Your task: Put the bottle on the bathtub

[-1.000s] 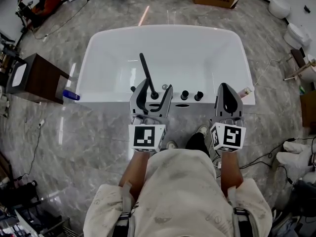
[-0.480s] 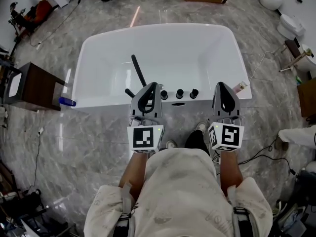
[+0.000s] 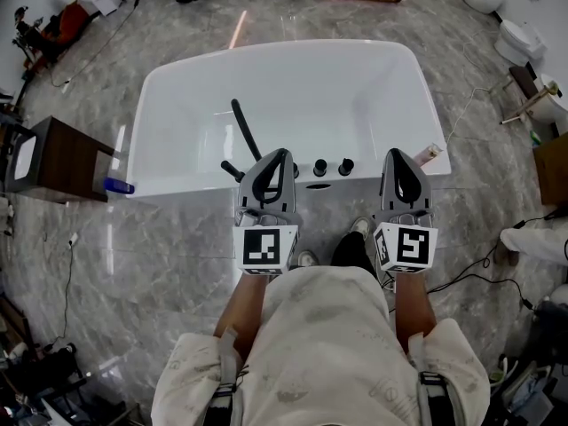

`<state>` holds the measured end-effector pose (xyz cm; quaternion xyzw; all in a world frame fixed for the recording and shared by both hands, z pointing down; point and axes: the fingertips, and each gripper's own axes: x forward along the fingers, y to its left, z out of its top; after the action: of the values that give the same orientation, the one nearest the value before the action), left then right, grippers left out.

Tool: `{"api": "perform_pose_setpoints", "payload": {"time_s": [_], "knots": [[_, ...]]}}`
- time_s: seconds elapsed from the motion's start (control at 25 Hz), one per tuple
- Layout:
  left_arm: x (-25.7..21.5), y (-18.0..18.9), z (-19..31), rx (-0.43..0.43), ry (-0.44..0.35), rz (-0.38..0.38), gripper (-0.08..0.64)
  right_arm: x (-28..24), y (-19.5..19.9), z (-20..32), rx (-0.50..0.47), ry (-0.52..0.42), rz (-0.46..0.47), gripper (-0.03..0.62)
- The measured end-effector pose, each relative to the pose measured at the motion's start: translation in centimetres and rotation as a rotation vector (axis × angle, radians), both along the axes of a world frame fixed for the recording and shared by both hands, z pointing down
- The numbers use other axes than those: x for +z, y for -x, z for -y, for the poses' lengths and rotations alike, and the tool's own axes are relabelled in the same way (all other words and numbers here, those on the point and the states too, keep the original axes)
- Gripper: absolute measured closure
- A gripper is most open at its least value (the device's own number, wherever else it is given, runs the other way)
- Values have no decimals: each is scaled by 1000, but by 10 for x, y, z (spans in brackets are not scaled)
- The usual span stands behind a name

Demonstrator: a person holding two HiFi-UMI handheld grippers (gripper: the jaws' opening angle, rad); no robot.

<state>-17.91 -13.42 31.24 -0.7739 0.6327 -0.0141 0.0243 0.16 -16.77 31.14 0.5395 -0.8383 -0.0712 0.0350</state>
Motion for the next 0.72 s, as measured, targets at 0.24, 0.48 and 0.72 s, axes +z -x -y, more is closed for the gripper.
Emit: {"api": "perform_pose_setpoints", "payload": {"time_s": [0.24,0.48,0.72], "knots": [[1,-4,1,-6,6,12,554,1,-7,1,9,6,3,601],[2,-8,2,-6,5,12,554,1,-12,1,15,5,-3,601],[0,-12,6,1,4,11,554,-3,-18,3,24,-1,-7,601]]}}
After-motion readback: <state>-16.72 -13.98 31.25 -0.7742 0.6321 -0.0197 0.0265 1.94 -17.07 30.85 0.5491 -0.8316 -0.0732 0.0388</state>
